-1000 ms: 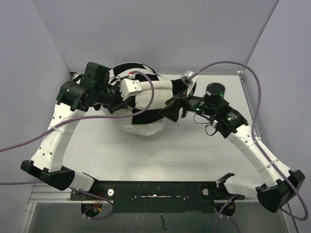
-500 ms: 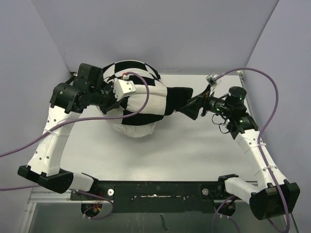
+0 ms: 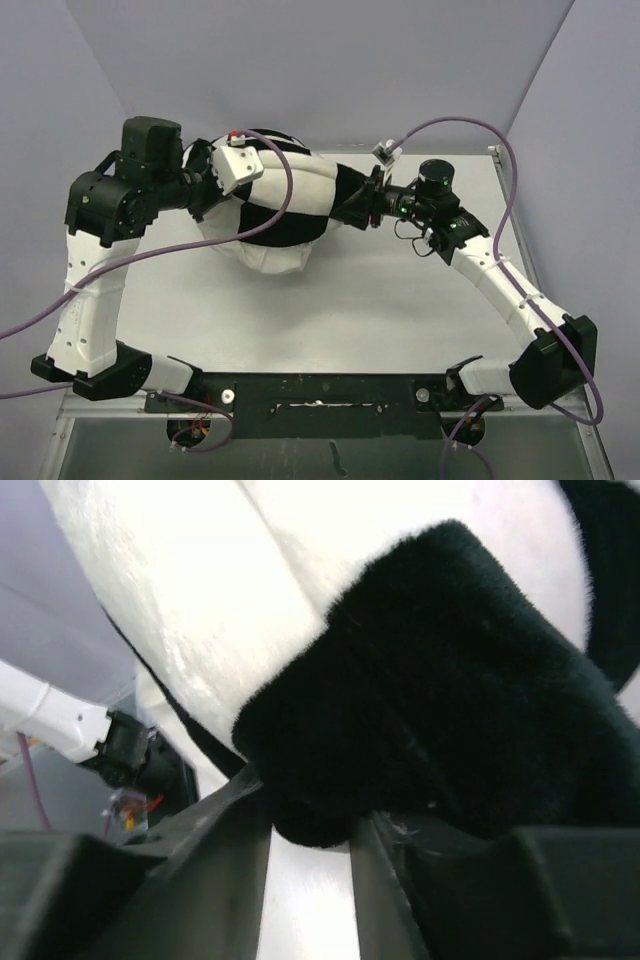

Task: Remove the pillowcase from the pillow
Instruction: Remove the pillow from the pillowcase.

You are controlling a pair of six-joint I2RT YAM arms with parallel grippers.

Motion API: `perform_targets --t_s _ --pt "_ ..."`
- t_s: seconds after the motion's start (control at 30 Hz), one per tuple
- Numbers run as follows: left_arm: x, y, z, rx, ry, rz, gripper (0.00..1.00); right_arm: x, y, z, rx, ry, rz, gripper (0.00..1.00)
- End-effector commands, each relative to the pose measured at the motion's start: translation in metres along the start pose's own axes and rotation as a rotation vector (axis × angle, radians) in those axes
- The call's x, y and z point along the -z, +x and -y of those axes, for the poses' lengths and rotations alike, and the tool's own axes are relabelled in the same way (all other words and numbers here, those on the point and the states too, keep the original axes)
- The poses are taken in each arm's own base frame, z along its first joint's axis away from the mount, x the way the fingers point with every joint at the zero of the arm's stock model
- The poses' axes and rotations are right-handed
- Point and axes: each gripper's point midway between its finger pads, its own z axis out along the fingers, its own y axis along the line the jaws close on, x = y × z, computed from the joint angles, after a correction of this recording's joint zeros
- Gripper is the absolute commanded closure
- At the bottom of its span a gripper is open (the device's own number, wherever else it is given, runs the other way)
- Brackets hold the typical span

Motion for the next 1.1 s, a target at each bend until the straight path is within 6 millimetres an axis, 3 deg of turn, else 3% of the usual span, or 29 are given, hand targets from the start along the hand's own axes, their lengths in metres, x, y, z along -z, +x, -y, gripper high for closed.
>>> perform_targets --t_s 0.0,0.07,0.2,0.3,0.4,0.5,0.63,0.73,0.8,0.9,1.0,1.07 --pt "0.057 -0.055 -0.023 -0.083 -0.156 0.206 1.0 0.001 -0.093 -0.011 0.154 0.045 0.215 0.79" --pt "0.065 -0.059 -0.029 -0.106 -0.191 0.218 1.0 -0.001 -0.118 -0.021 0.168 0.027 0.251 0.98" --pt "0.075 -0.069 -0.046 -0.108 -0.294 0.259 1.0 -0.014 -0.163 -0.07 0.252 -0.048 0.298 1.0" --pt "0.08 -0.077 -0.058 -0.097 -0.365 0.304 0.98 -0.027 -0.185 -0.111 0.329 -0.075 0.319 1.0" --pt "0.083 -0.085 -0.054 -0.112 -0.364 0.353 0.66 -0.031 -0.207 -0.145 0.363 -0.091 0.378 1.0" --pt "0.088 -0.092 -0.051 -0.103 -0.358 0.397 0.5 -0.034 -0.218 -0.17 0.414 -0.063 0.419 1.0" --pt "0.128 -0.122 -0.034 -0.156 -0.352 0.58 0.34 -0.046 -0.222 -0.171 0.446 0.063 0.433 1.0" --pt "0.154 -0.133 0.007 -0.231 -0.232 0.705 0.27 -0.057 -0.226 -0.162 0.44 0.12 0.437 1.0" --pt "0.143 -0.116 0.038 -0.257 -0.089 0.663 0.28 -0.064 -0.23 -0.167 0.445 0.111 0.445 1.0" --pt "0.102 -0.058 0.075 -0.275 0.106 0.471 0.35 -0.071 -0.238 -0.179 0.45 0.082 0.467 1.0" --pt "0.073 -0.004 0.104 -0.347 0.188 0.362 0.36 -0.076 -0.247 -0.189 0.46 0.075 0.487 1.0" --pt "0.062 0.019 0.115 -0.402 0.176 0.348 0.33 -0.08 -0.248 -0.194 0.466 0.077 0.49 1.0"
